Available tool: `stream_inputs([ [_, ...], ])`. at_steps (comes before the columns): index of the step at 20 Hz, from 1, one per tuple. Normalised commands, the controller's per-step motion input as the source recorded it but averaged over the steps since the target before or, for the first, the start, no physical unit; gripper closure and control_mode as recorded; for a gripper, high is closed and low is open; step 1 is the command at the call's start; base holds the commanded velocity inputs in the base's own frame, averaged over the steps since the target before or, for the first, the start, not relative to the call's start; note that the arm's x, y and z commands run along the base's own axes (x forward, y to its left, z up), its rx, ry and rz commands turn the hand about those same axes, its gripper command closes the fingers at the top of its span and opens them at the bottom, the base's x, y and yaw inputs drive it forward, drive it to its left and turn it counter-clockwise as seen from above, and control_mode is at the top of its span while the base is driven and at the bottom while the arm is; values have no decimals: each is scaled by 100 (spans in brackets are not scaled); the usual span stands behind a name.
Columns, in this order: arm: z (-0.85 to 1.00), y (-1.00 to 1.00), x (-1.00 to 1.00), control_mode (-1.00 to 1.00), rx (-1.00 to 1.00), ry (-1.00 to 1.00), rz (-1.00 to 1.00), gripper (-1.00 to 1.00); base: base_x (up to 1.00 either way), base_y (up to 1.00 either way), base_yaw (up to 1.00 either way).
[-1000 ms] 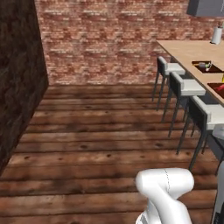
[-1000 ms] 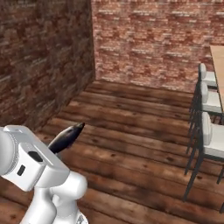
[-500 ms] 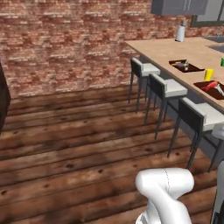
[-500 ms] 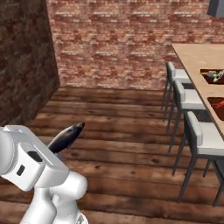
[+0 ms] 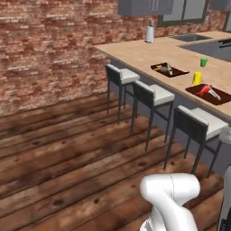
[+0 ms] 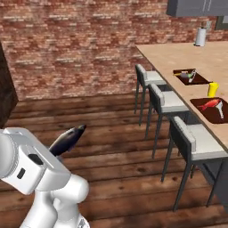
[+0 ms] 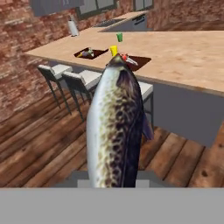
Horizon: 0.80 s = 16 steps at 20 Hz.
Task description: Gather the carrot and eggplant from the fridge and place them on a tray on the dining counter. Then gather the fishs from the fridge and place them on the other tray.
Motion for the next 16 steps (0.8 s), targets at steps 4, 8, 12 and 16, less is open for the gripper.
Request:
stream_inputs([
  [4, 0, 0, 0, 100, 0, 0, 0, 100, 71, 64, -43],
  [8, 0, 0, 0, 100, 0, 0, 0, 100, 72, 64, -43],
  [12, 0, 0, 0, 100, 0, 0, 0, 100, 75, 64, -41],
  [16, 0, 0, 0, 100, 0, 0, 0, 100, 78, 58, -40],
])
